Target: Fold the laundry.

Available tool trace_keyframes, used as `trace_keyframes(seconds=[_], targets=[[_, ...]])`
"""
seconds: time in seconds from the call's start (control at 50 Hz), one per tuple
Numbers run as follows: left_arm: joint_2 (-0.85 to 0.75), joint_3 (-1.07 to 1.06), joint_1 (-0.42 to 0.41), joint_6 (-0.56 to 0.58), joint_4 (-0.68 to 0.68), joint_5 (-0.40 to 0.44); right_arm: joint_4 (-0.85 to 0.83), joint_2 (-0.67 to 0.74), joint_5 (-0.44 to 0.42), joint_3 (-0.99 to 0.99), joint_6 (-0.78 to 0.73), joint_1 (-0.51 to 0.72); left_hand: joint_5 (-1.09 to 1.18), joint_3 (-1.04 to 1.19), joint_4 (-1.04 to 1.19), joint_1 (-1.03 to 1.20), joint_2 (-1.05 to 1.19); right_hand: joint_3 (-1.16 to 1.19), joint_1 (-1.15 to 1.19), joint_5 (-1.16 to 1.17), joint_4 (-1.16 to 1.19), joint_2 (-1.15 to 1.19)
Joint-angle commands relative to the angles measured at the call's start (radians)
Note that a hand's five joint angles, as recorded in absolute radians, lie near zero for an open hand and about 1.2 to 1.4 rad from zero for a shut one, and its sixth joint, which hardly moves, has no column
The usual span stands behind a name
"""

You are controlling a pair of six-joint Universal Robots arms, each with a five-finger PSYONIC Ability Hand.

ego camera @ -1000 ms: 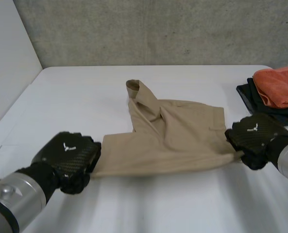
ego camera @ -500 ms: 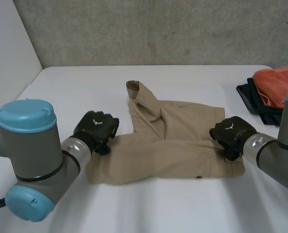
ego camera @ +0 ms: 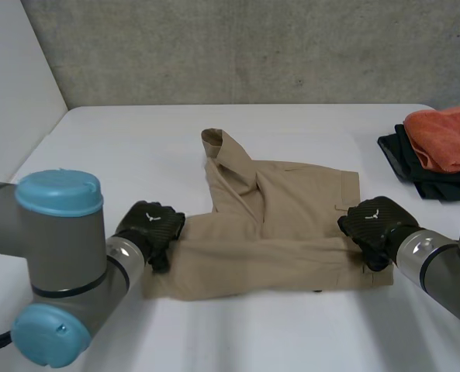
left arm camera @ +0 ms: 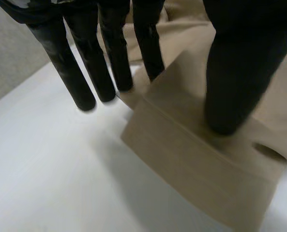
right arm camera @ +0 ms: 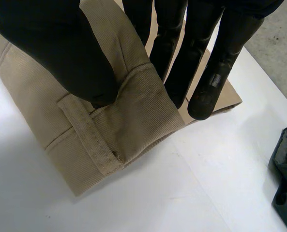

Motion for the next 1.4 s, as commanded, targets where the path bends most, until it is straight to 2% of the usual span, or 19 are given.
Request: trace_keyframes(seconds=[0.02, 0.14, 0.22, 0.28, 0.38, 0.4, 0.44, 0.48, 0.54, 0.66, 0.74, 0.88, 0.98, 1.04, 1.1, 1.2, 1.4], targets=[[-0.053, 0.055, -0.001, 0.003, -0.022, -0.003, -0.002, 0.002, -0.003, -0.008, -0.001, 0.001, 0.661, 0.660, 0.657, 0.616, 0.644, 0.207, 0.411, 0.224, 0.201, 0.220], [-0.079, 0.170, 0.002, 0.003, 0.027, -0.005, -0.015, 0.075, 0.008, -0.100, -0.015, 0.011, 0.661, 0.660, 0.657, 0.616, 0.644, 0.207, 0.411, 0.224, 0.201, 0.220], [-0.112, 0.280, 0.012, 0.014, 0.108, -0.005, -0.054, 0.131, 0.014, -0.221, 0.000, 0.015, 0.661, 0.660, 0.657, 0.616, 0.644, 0.207, 0.411, 0.224, 0.201, 0.220], [-0.139, 0.382, 0.015, 0.052, 0.220, -0.003, -0.140, 0.155, 0.020, -0.339, 0.020, 0.030, 0.661, 0.660, 0.657, 0.616, 0.644, 0.207, 0.411, 0.224, 0.201, 0.220], [-0.128, 0.524, 0.033, 0.156, 0.528, -0.011, -0.396, 0.169, 0.027, -0.511, 0.060, 0.070, 0.661, 0.660, 0.657, 0.616, 0.644, 0.207, 0.411, 0.224, 0.201, 0.220], [-0.128, 0.541, 0.033, 0.168, 0.586, -0.017, -0.511, 0.166, 0.025, -0.551, 0.074, 0.073, 0.661, 0.660, 0.657, 0.616, 0.644, 0.207, 0.411, 0.224, 0.201, 0.220], [-0.113, 0.566, 0.029, 0.172, 0.707, -0.040, -0.632, 0.161, 0.034, -0.583, 0.077, 0.076, 0.661, 0.660, 0.657, 0.616, 0.644, 0.207, 0.411, 0.224, 0.201, 0.220], [-0.073, 0.567, 0.024, 0.169, 0.780, -0.066, -0.745, 0.146, 0.043, -0.611, 0.081, 0.077, 0.661, 0.660, 0.657, 0.616, 0.644, 0.207, 0.411, 0.224, 0.201, 0.220], [0.025, 0.546, 0.018, 0.153, 0.839, -0.126, -0.792, 0.125, 0.056, -0.626, 0.084, 0.087, 0.661, 0.660, 0.657, 0.616, 0.644, 0.207, 0.411, 0.224, 0.201, 0.220], [0.085, 0.440, 0.021, 0.115, 0.807, -0.146, -0.792, 0.122, 0.050, -0.622, 0.117, 0.104, 0.661, 0.660, 0.657, 0.616, 0.644, 0.207, 0.411, 0.224, 0.201, 0.220], [0.090, 0.309, 0.022, 0.110, 0.709, -0.145, -0.781, 0.135, 0.043, -0.576, 0.121, 0.104, 0.661, 0.660, 0.657, 0.616, 0.644, 0.207, 0.411, 0.224, 0.201, 0.220], [0.078, 0.083, 0.025, 0.109, 0.633, -0.137, -0.738, 0.210, -0.041, -0.409, 0.120, 0.104, 0.661, 0.660, 0.657, 0.616, 0.644, 0.207, 0.411, 0.224, 0.201, 0.220], [0.041, -0.081, 0.013, 0.126, 0.595, -0.137, -0.614, 0.315, -0.061, -0.303, 0.095, 0.100, 0.661, 0.660, 0.657, 0.616, 0.644, 0.207, 0.411, 0.224, 0.201, 0.220], [0.027, -0.127, -0.004, 0.144, 0.546, -0.138, -0.548, 0.326, -0.067, -0.267, 0.069, 0.097, 0.661, 0.660, 0.657, 0.616, 0.644, 0.207, 0.411, 0.224, 0.201, 0.220], [0.036, -0.166, -0.037, 0.179, 0.437, -0.148, -0.448, 0.307, -0.064, -0.218, 0.042, 0.091, 0.661, 0.660, 0.657, 0.616, 0.644, 0.207, 0.411, 0.224, 0.201, 0.220], [0.165, -0.233, -0.056, 0.198, 0.212, -0.155, -0.278, 0.200, -0.058, -0.106, 0.009, 0.094, 0.661, 0.660, 0.657, 0.616, 0.644, 0.207, 0.411, 0.224, 0.201, 0.220], [0.326, -0.362, -0.103, 0.201, -0.051, -0.154, 0.013, 0.022, -0.058, -0.002, -0.008, 0.088, 0.661, 0.660, 0.657, 0.616, 0.644, 0.207, 0.411, 0.224, 0.201, 0.220]])
